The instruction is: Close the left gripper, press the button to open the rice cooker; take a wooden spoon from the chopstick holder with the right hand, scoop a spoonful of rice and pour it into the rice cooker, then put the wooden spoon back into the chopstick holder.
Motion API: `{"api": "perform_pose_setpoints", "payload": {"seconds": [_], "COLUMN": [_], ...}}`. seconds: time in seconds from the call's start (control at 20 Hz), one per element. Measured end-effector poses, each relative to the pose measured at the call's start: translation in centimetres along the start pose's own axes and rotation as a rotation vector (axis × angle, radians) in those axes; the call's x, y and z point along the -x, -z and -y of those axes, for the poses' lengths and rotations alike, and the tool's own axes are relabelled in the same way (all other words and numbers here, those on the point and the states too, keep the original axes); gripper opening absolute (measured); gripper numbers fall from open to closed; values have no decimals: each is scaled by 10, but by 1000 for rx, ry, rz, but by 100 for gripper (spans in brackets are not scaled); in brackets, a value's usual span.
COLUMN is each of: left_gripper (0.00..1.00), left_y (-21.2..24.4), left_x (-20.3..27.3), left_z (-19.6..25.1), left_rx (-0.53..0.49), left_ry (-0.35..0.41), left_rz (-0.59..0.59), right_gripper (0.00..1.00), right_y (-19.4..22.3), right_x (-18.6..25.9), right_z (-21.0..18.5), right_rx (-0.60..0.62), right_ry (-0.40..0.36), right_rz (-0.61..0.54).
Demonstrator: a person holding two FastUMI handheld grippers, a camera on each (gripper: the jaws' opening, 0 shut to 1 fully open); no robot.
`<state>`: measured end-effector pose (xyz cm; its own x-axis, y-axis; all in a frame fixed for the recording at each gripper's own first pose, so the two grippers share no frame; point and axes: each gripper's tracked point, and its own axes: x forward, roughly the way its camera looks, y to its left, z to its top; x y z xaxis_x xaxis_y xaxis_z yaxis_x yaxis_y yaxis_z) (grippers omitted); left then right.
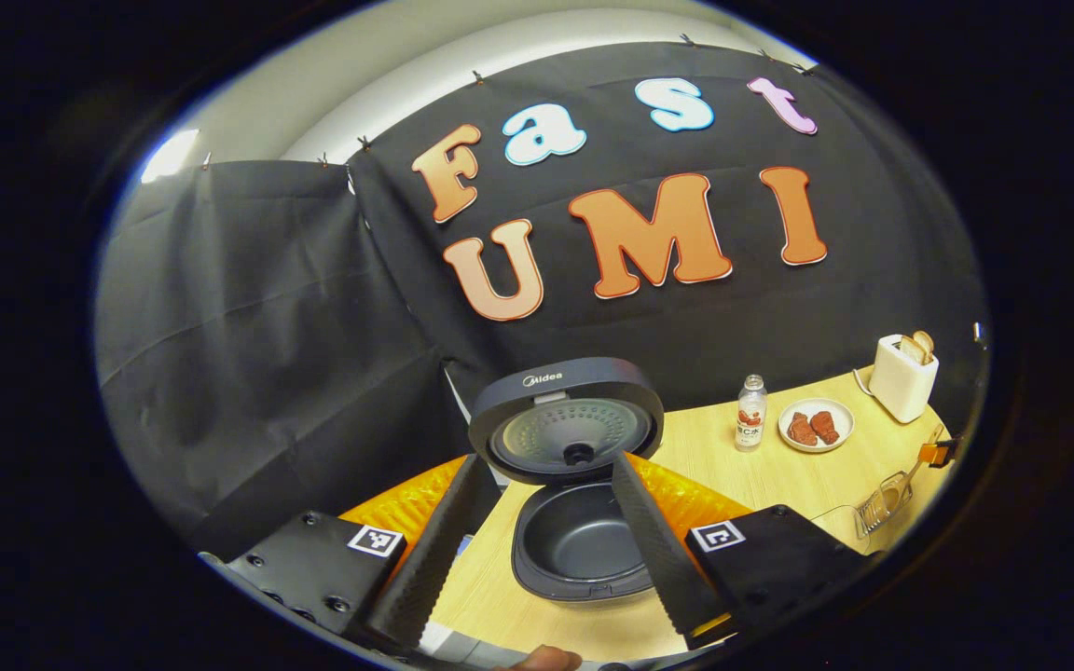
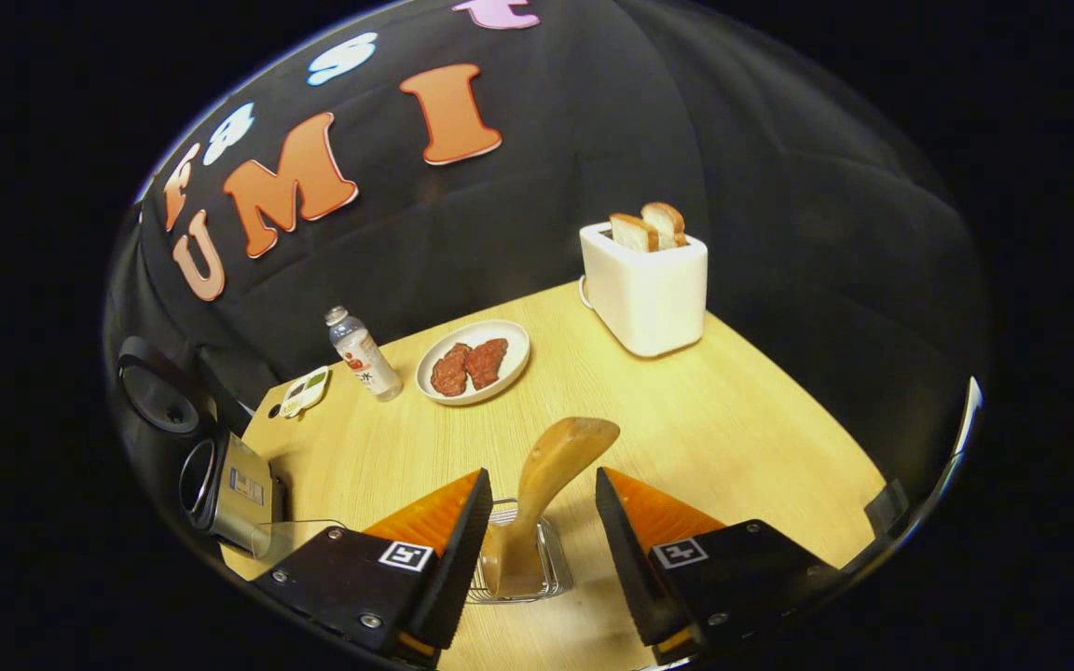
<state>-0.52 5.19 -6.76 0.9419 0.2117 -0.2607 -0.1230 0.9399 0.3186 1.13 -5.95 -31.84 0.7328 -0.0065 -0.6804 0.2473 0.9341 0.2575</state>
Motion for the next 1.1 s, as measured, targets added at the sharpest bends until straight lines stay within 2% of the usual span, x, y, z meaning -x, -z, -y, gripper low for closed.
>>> {"api": "perform_pose_setpoints", "payload": {"seconds": [0.05,0.1,0.3,0.45,0.65,0.7,0.75,0.8,0.85,1.0,1.05,1.1], "left_gripper": [100,96,97,97,96,90,97,97,89,90,97,89], "left_y": [4,7,14,17,15,14,14,12,11,6,5,5], "left_x": [1,4,8,6,4,3,0,-2,-5,-10,-11,-11], "left_z": [-2,-4,-12,-14,-20,-20,-19,-19,-19,-16,-14,-10], "left_rx": [4,7,14,13,14,9,5,5,6,31,46,64], "left_ry": [-5,-12,-29,-31,-22,-20,-16,-13,-12,-10,-1,15], "left_rz": [-6,-12,-29,-31,-15,-11,-6,3,11,30,33,35], "right_gripper": [67,64,45,20,14,14,14,14,14,11,10,10], "right_y": [3,5,2,2,2,5,6,10,12,22,24,18], "right_x": [-7,-15,-29,-35,-19,-12,-7,-1,5,14,17,17], "right_z": [-2,-3,-13,-20,-15,-13,-13,-12,-11,-9,-10,-10], "right_rx": [-27,-52,-122,-142,-163,-174,-183,-191,-196,-218,-223,-230], "right_ry": [-6,-9,-49,-54,-45,-51,-60,-68,-73,-60,-53,-43], "right_rz": [-17,-32,-45,-54,2,21,34,50,69,56,38,52]}}
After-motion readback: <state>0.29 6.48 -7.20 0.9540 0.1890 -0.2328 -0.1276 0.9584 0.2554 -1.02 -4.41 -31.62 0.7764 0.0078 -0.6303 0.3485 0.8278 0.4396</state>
